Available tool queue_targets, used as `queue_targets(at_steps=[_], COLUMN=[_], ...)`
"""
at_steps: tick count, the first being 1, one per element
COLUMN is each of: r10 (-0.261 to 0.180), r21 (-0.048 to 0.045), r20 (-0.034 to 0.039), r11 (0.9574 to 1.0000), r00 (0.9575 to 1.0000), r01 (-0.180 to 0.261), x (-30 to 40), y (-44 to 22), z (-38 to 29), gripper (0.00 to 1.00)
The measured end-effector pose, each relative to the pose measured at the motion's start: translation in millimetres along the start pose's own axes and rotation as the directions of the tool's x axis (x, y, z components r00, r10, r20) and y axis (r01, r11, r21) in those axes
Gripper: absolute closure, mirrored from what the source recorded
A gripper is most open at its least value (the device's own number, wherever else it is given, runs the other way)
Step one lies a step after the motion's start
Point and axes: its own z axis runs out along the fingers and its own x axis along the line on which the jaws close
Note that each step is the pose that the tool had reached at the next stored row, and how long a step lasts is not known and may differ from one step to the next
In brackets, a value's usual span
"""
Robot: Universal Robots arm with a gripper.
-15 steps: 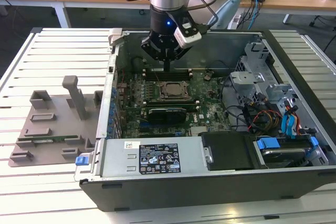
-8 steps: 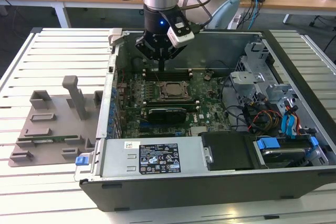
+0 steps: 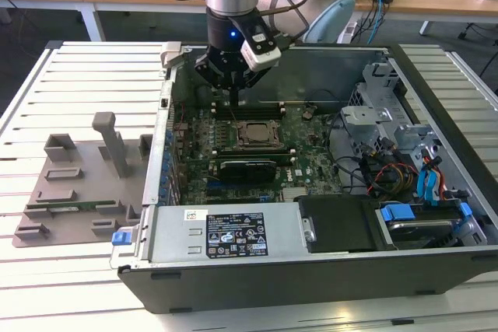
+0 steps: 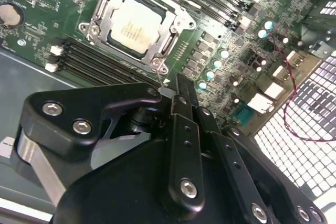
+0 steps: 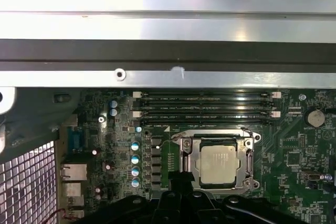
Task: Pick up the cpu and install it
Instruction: 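Install the first cpu locking lever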
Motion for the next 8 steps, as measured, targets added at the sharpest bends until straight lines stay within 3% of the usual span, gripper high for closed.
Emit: queue_targets(at_steps=[8], r10=[0.0], r21=[0.0], r20=[0.0], r11=[1.0], r00=[1.0], r01=[0.0], x=[19.2], y=[-0.1], z=[0.6], gripper=[0.89])
